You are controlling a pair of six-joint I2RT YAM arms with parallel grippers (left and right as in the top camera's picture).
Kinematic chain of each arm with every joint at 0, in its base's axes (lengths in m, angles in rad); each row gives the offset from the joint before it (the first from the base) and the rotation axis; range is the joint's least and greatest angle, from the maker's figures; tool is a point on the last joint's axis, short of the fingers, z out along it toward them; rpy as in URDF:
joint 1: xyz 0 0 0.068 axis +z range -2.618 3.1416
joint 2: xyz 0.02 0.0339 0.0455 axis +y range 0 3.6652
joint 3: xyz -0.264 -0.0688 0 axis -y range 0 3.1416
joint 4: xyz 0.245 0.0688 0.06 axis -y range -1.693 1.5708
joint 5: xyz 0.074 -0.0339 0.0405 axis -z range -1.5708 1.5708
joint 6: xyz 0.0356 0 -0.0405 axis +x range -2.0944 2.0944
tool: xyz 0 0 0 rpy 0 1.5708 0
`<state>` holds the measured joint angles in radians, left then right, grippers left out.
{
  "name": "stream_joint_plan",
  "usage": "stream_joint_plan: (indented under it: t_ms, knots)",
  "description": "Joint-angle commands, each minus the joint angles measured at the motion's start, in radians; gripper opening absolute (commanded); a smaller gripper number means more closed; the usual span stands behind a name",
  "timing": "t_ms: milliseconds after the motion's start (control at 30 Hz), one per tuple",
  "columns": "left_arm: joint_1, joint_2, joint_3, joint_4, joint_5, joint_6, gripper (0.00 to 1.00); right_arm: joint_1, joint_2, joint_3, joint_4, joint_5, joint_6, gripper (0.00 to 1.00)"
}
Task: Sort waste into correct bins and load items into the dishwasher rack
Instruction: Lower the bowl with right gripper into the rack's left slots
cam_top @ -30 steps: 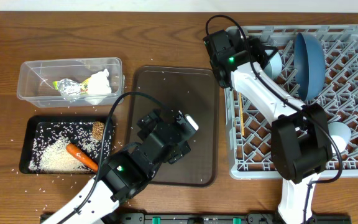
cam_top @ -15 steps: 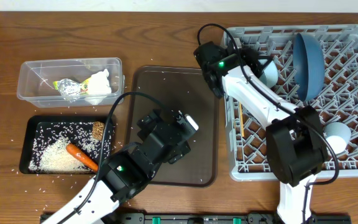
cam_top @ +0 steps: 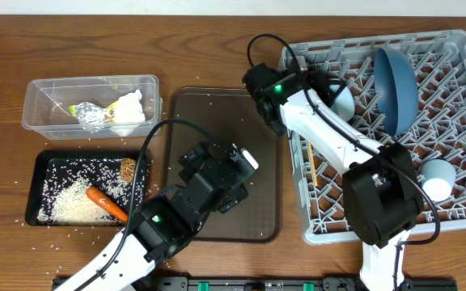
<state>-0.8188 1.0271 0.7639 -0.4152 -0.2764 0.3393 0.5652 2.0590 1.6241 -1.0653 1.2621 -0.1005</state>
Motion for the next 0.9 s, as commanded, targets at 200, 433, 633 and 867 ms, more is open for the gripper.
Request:
stream_joint_plan:
  t_ms: [200,433,633,867]
  knots:
    - [0.005,0.005,0.018,0.000,-0.014,-0.013,0.98,0.071,0.021,-0.009,-0.013,-0.384,0.044,0.29]
    - [0.005,0.005,0.018,0.000,-0.014,-0.013,0.98,0.068,0.021,-0.005,0.010,-0.415,0.108,0.61]
    - [0.005,0.005,0.018,0.000,-0.014,-0.013,0.98,0.050,0.013,0.045,0.014,-0.455,0.138,0.65]
    - [0.005,0.005,0.018,0.000,-0.013,-0.013,0.98,0.002,0.005,0.233,-0.007,-0.655,0.204,0.67]
